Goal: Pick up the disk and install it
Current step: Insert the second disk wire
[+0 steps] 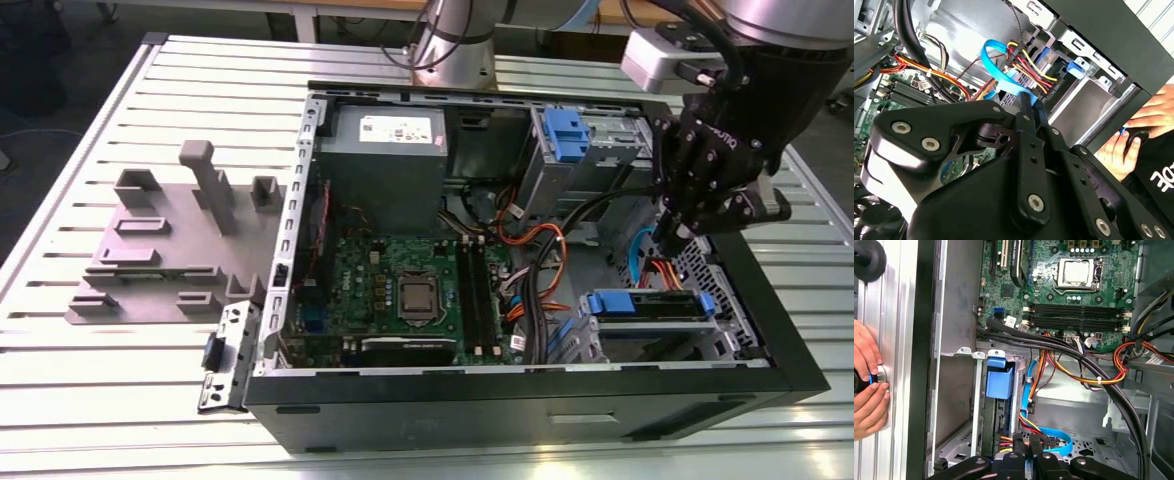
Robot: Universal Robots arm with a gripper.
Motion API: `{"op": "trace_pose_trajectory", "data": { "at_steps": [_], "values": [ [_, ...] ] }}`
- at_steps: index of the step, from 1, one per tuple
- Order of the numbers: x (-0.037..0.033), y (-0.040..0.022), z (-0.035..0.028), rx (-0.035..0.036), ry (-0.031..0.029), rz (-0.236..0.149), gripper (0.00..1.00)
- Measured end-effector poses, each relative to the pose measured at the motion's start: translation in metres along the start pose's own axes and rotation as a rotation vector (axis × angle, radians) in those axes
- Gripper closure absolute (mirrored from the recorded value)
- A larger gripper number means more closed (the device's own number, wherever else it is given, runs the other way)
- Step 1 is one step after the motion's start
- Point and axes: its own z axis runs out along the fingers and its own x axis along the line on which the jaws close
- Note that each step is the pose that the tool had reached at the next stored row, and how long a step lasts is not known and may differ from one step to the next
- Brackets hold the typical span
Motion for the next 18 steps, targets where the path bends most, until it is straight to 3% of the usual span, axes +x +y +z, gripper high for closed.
{"op": "trace_pose_trajectory", "data": {
  "at_steps": [6,7,15,16,18],
  "values": [
    [-0.0001,-0.0005,0.0003,-0.0003,-0.0004,0.000,0.83],
    [-0.0001,-0.0008,0.0003,-0.0008,-0.0004,0.000,0.76],
    [-0.0005,-0.0046,0.0046,-0.0073,-0.0008,-0.001,0.78],
    [-0.0005,-0.0046,0.0047,-0.0073,-0.0006,-0.001,0.84],
    [-0.0004,-0.0046,0.0049,-0.0071,-0.0008,-0.002,0.84]
  ]
}}
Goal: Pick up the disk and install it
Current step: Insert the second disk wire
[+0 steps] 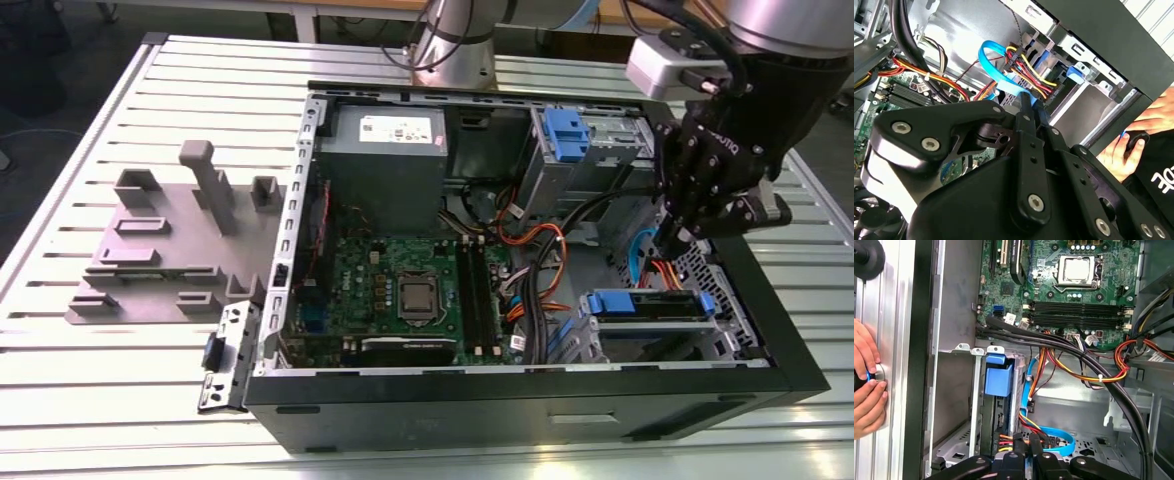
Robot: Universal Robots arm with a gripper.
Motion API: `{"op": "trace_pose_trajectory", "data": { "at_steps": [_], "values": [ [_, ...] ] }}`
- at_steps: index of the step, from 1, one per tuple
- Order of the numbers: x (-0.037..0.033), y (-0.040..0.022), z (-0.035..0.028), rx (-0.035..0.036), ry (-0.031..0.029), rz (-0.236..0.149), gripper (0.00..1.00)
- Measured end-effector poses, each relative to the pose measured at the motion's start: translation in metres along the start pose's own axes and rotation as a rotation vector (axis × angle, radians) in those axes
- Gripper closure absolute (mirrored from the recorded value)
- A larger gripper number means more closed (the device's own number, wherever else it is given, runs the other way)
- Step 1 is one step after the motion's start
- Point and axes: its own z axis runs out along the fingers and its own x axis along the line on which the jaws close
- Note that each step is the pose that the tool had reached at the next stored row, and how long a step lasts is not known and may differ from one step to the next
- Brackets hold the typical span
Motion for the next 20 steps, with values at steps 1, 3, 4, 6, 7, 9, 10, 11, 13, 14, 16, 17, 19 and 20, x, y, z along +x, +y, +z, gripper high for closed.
{"op": "trace_pose_trajectory", "data": {
  "at_steps": [1,3,4,6,7,9,10,11,13,14,16,17,19,20],
  "values": [
    [0.0003,0.0003,0.0001,0.0006,-0.0001,-0.001,0.84],
    [0.0008,0.0024,0.0002,0.0025,-0.0001,-0.003,0.84],
    [0.0012,0.0040,0.0002,0.0035,0.0000,-0.004,0.84],
    [0.0020,0.0076,0.0002,0.0056,0.0001,-0.004,0.84],
    [0.0025,0.0095,0.0003,0.0067,0.0002,-0.005,0.84],
    [0.0037,0.0130,0.0004,0.0091,0.0003,-0.005,0.84],
    [0.0046,0.0143,0.0006,0.0105,-0.0005,-0.005,0.84],
    [0.0058,0.0151,0.0009,0.0113,-0.0037,-0.005,0.84],
    [0.0082,0.0161,0.0017,0.0133,-0.0202,-0.004,0.84],
    [0.0094,0.0164,0.0022,0.0144,-0.0325,-0.003,0.84],
    [0.0120,0.0170,0.0032,0.0164,-0.0563,-0.002,0.84],
    [0.0136,0.0174,0.0038,0.0174,-0.0662,-0.001,0.84],
    [0.0173,0.0181,0.0051,0.0196,-0.0775,0.000,0.84],
    [0.0188,0.0188,0.0058,0.0217,-0.0797,0.000,0.84]
  ]
}}
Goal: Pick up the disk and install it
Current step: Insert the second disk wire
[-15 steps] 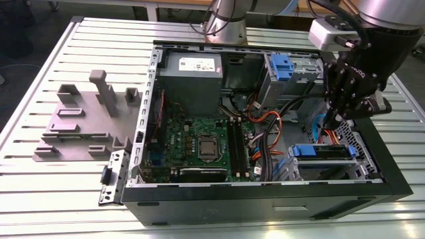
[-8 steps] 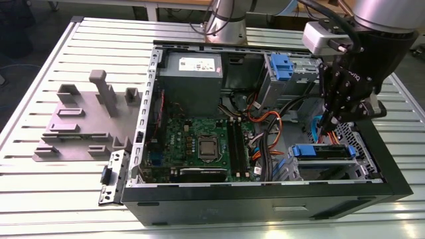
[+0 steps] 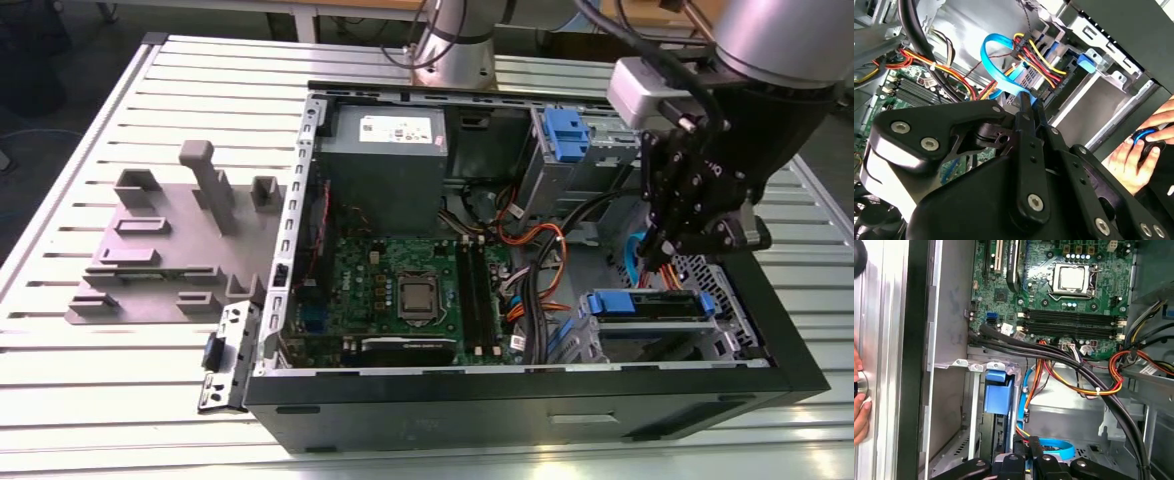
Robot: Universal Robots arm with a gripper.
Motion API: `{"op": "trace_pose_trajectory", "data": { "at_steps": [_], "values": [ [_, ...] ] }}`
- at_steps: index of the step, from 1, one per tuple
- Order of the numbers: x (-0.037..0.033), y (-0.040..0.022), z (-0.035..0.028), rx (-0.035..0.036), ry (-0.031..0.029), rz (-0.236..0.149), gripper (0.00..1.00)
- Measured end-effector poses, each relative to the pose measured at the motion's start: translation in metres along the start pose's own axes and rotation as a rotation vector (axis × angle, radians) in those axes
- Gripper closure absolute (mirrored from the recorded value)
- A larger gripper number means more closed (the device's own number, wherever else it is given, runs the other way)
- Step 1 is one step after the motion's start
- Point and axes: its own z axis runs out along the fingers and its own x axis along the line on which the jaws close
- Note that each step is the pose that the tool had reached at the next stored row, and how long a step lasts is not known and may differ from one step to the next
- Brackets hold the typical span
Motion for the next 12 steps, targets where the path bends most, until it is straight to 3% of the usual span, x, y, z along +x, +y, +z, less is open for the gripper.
{"op": "trace_pose_trajectory", "data": {
  "at_steps": [1,5,12],
  "values": [
    [0.0017,0.0019,0.0008,0.0089,-0.0003,0.001,0.84],
    [0.0026,0.0069,0.0016,0.0303,0.0001,0.003,0.84],
    [0.0042,0.0075,0.0023,0.0327,-0.0020,0.003,0.84]
  ]
}}
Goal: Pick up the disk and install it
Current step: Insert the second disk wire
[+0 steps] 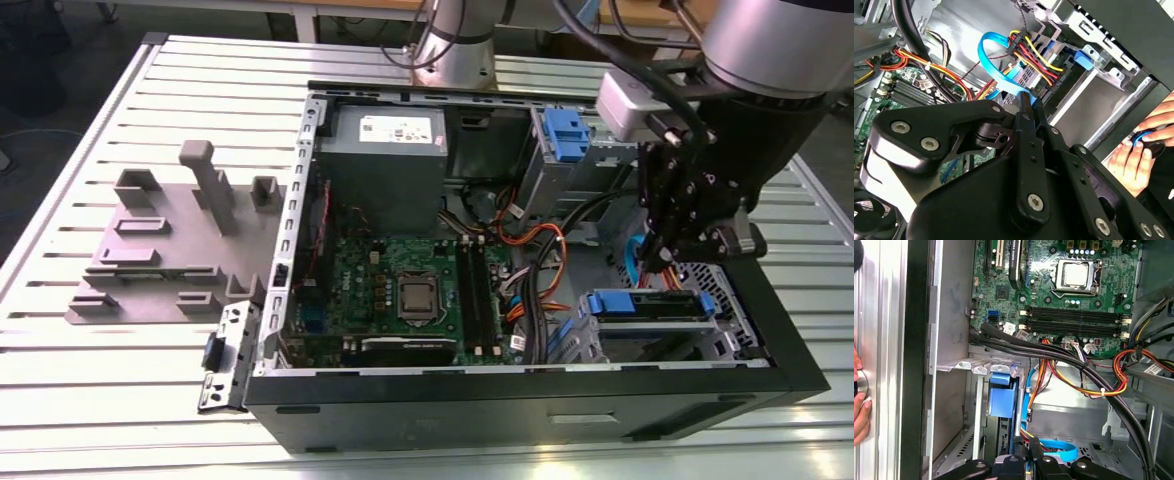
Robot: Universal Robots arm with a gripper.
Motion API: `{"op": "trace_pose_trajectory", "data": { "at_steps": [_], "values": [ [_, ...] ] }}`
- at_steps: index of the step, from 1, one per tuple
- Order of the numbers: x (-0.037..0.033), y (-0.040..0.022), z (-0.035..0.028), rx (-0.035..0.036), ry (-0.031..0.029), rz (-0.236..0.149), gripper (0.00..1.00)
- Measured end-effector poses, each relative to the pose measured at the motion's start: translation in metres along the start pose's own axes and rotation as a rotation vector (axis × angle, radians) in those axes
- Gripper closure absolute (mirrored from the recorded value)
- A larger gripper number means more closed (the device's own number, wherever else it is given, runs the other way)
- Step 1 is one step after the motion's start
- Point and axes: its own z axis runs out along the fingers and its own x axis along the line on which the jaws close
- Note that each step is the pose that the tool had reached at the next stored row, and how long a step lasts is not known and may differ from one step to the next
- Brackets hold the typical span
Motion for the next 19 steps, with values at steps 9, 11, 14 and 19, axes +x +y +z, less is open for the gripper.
{"op": "trace_pose_trajectory", "data": {
  "at_steps": [9,11,14,19],
  "values": [
    [0.0089,0.0010,0.0044,0.0127,-0.0011,0.001,0.84],
    [0.0097,0.0014,0.0059,0.0197,-0.0015,0.002,0.84],
    [0.0101,0.0028,0.0078,0.0314,-0.0023,0.003,0.84],
    [0.0111,0.0063,0.0096,0.0446,-0.0049,0.005,0.84]
  ]
}}
